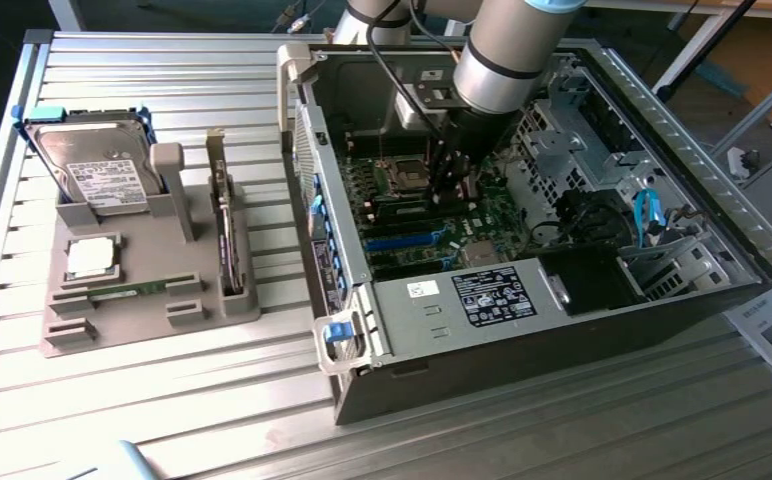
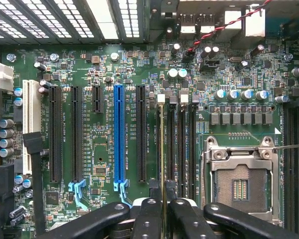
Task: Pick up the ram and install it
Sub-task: 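Insert the ram into the slot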
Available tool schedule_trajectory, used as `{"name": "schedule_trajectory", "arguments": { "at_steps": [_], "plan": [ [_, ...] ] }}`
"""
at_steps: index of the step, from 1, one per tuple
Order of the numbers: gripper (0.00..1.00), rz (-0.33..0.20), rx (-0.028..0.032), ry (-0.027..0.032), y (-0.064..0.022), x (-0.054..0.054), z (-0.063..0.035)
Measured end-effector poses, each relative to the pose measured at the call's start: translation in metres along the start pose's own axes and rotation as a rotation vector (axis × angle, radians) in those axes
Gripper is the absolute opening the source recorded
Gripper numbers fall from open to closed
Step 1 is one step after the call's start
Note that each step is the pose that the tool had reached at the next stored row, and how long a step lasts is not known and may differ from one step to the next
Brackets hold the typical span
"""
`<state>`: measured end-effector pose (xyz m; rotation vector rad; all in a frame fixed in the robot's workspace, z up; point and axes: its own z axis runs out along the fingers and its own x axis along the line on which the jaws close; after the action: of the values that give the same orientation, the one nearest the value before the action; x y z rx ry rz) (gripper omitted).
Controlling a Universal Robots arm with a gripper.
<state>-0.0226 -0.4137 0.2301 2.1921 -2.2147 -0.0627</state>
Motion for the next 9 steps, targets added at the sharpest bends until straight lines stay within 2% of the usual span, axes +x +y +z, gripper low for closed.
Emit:
{"name": "schedule_trajectory", "arguments": {
  "at_steps": [1, 5, 9],
  "plan": [
    [0.21, 0.0, 0.0, 0.0, 0.0, 0.0, 0.0],
    [0.21, 0.0, 0.0, 0.0006, 0.0, 0.0, -0.0006],
    [0.21, 0.0, 0.0, 0.0013, 0.0004, -0.0001, -0.0087]
  ]
}}
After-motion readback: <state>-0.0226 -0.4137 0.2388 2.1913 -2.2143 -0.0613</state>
